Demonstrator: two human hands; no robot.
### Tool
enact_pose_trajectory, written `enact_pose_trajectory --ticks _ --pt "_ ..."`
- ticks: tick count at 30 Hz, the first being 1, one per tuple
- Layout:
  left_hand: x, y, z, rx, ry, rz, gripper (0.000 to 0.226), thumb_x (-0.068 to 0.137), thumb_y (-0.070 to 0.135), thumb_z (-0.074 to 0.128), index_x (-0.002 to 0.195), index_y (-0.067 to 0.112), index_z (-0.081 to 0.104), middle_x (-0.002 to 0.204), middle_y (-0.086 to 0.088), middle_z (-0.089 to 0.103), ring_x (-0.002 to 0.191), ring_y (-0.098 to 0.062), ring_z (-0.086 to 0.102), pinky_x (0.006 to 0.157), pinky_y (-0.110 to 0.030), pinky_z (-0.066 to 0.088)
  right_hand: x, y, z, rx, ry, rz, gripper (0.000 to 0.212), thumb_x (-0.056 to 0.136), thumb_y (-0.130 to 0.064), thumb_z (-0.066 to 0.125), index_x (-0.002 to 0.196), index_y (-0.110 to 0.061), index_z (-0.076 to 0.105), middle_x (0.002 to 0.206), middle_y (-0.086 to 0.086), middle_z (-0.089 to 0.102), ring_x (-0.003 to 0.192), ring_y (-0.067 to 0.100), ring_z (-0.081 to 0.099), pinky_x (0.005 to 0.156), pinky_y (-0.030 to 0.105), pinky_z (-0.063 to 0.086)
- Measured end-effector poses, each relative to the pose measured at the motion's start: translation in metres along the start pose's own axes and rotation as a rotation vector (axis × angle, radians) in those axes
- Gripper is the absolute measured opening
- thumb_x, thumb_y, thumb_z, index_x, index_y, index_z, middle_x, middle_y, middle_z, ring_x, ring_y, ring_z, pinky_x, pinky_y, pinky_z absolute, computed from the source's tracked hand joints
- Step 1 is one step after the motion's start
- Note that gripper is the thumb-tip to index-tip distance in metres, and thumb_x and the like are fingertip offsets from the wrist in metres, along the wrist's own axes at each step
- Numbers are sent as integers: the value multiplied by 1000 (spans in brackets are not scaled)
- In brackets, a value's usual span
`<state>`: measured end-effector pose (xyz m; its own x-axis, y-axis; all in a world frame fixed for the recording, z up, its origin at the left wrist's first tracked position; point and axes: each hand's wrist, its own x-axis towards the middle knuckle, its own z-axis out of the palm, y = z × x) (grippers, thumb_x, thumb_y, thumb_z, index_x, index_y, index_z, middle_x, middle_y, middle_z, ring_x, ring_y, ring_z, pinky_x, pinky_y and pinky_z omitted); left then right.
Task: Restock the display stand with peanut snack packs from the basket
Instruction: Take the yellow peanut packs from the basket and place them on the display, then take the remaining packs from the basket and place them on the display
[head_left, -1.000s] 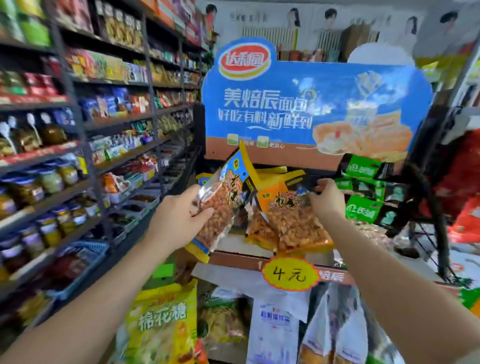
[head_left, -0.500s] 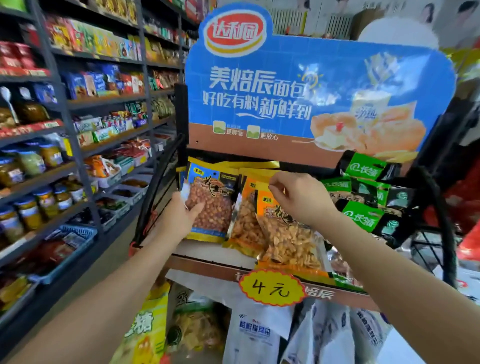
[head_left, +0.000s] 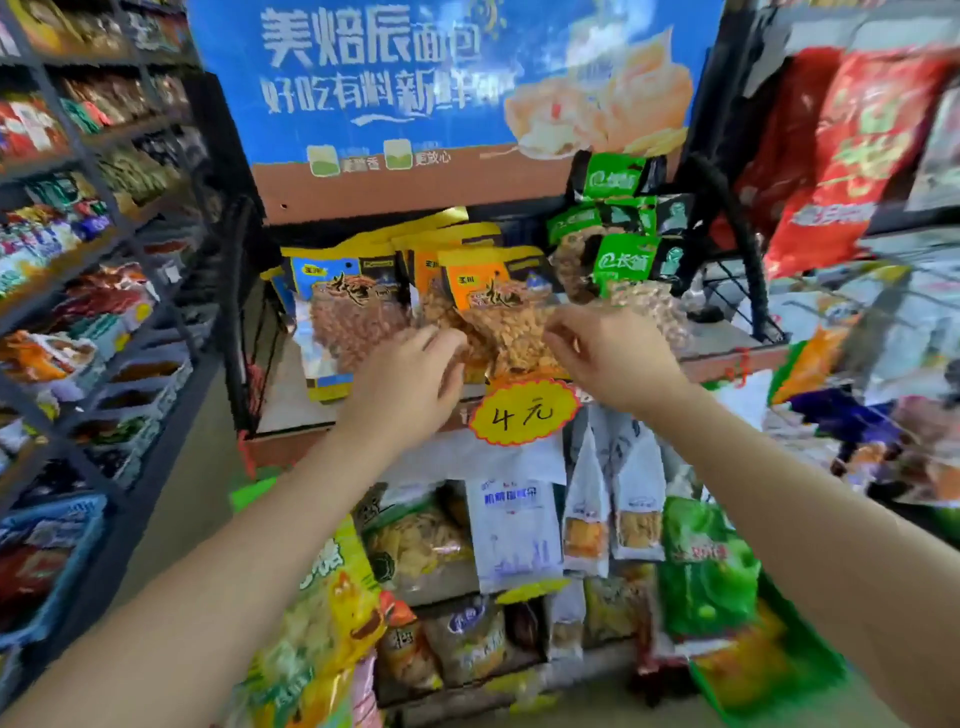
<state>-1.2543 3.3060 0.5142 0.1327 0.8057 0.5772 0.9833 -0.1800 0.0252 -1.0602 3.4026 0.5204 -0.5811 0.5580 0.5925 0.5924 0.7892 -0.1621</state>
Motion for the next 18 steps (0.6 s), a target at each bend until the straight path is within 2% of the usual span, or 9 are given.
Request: enact_pose_trajectory --ticks 4,6,9,11,18 --pt "-24 60 30 -93 -145 224 30 82 26 40 86 8 64 68 -8 66 53 -28 62 33 -29 40 -99 5 -11 -23 -56 261 29 90 -31 44 90 -8 61 75 12 67 69 36 62 51 36 45" --pt "-38 100 53 -123 -272 324 32 84 27 39 86 7 64 71 -10 65 57 -31 64 33 -30 38 -154 14 -18 -69 -93 417 24 93 -25 47 90 -6 60 76 13 65 70 37 61 50 33 38" --pt "-59 165 99 -99 -536 432 26 95 26 36 106 11 55 99 -9 63 86 -33 63 49 -32 37 -245 31 -30 -138 -170 654 20 91 -25 48 91 -10 60 85 11 68 82 35 63 58 38 45" --pt "-73 212 128 -107 -671 483 25 95 27 37 105 11 54 106 -11 63 97 -34 61 61 -36 42 -307 46 -40 -148 -215 812 19 90 -27 47 92 -14 60 91 9 68 89 32 63 65 39 48" --pt "-114 392 254 -84 -1039 638 22 92 22 39 106 10 52 112 -15 62 105 -35 59 77 -41 48 -518 118 -75 -158 -296 1368 24 92 -30 43 87 -11 55 90 12 66 84 35 61 62 33 41"
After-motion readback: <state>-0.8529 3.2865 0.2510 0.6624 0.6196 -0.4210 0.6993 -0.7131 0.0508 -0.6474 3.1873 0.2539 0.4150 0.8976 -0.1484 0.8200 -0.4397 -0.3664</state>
